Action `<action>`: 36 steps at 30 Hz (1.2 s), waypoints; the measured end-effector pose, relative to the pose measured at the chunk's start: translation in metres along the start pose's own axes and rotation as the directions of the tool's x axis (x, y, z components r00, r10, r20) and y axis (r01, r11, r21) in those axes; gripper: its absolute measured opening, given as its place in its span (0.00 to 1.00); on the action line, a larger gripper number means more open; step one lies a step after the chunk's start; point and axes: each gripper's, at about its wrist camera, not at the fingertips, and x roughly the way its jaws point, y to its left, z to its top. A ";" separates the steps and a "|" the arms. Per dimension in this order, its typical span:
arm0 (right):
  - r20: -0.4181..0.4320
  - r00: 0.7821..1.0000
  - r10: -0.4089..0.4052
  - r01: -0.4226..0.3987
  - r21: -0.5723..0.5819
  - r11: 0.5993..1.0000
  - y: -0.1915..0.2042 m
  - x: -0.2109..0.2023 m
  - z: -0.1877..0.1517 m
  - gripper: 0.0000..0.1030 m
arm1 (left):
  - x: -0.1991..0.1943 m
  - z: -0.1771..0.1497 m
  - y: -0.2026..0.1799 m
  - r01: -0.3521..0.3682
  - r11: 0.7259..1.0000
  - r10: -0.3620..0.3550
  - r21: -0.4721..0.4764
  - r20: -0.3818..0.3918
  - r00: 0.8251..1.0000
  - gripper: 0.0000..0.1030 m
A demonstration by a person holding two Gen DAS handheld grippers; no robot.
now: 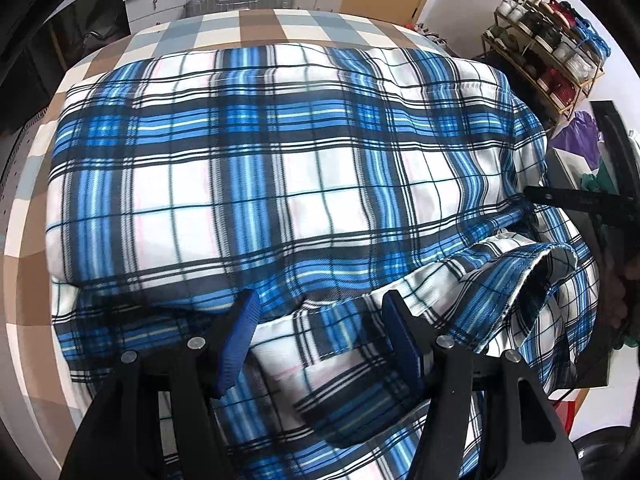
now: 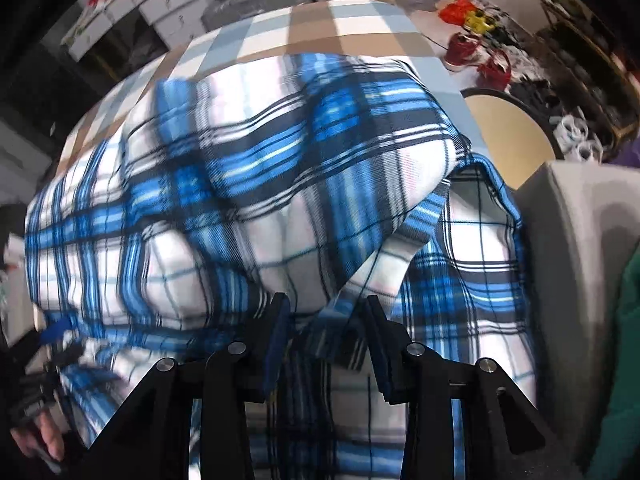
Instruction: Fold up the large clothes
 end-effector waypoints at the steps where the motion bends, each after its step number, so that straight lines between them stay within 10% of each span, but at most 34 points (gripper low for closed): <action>1: 0.002 1.000 -0.005 0.005 -0.024 1.000 0.004 -0.007 0.001 0.36 | 0.002 -0.003 0.003 -0.006 1.000 0.006 0.000 -0.001 1.000 0.57; 7: 0.146 0.988 -0.039 0.046 -0.045 0.998 0.011 -0.066 0.019 0.41 | 0.004 -0.011 0.011 -0.045 0.999 0.045 0.013 -0.010 0.999 0.57; 9: 0.176 0.983 -0.045 0.040 0.032 0.999 -0.002 -0.069 0.025 0.63 | 0.008 -0.005 0.000 -0.071 0.997 0.071 0.020 0.000 0.997 0.57; 13: 0.092 0.990 0.107 -0.128 0.267 0.955 -0.037 -0.027 0.033 0.63 | 0.003 -0.003 -0.010 -0.117 0.992 0.116 0.045 0.028 0.993 0.57; 18: 0.180 0.941 0.286 -0.336 0.401 0.852 -0.052 -0.002 0.032 0.10 | 0.000 -0.006 -0.009 -0.098 0.995 0.098 0.026 0.024 0.995 0.57; 24: 0.464 0.849 0.251 -0.395 0.242 0.886 -0.039 -0.074 0.010 0.04 | -0.002 -0.008 -0.007 -0.070 0.997 0.070 0.015 0.027 0.997 0.57; 32: 0.157 0.984 0.087 -0.125 0.252 0.960 -0.034 -0.009 -0.026 0.06 | -0.002 -0.007 -0.007 -0.047 0.999 0.047 0.004 0.015 0.999 0.57; 36: 0.087 0.993 0.077 -0.096 0.245 0.965 -0.033 -0.011 -0.025 0.19 | -0.004 -0.006 -0.007 -0.040 0.999 0.040 -0.001 0.018 0.999 0.57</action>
